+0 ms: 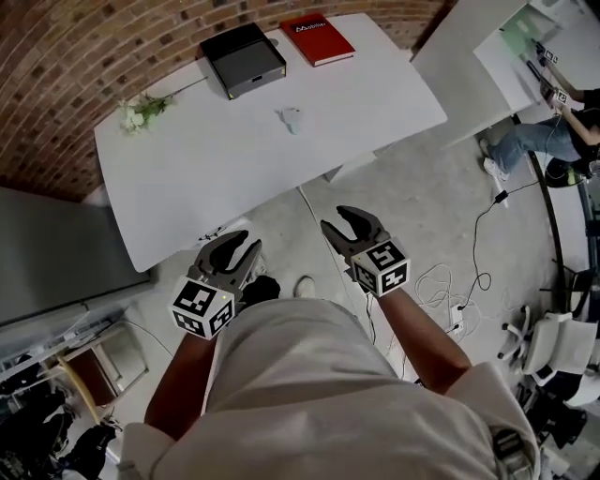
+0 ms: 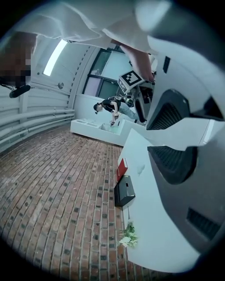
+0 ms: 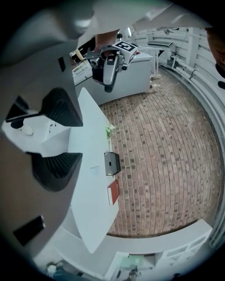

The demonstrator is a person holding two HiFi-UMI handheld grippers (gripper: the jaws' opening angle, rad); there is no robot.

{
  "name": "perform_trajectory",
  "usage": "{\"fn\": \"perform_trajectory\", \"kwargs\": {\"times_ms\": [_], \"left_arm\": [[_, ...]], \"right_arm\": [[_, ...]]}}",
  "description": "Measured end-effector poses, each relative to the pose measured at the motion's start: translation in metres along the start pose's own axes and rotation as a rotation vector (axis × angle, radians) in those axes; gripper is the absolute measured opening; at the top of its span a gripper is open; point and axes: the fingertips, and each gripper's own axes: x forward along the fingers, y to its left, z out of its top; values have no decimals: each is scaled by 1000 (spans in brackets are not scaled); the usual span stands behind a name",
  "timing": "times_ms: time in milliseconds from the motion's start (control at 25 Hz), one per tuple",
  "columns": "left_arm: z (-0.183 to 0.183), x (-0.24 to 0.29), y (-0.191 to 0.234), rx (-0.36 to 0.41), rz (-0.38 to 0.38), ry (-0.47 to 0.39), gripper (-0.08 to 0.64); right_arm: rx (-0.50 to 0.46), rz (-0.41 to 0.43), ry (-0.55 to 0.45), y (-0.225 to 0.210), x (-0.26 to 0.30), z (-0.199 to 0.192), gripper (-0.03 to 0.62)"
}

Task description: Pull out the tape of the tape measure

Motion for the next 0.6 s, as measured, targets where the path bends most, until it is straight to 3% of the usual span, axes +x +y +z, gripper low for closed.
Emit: {"fn": "perform_trajectory", "kwargs": {"times_ms": [600], "left_arm": [[22,-12,108,23,-67,26,112]], "right_arm": [[1,-159,72,-46,131,24,192]]}}
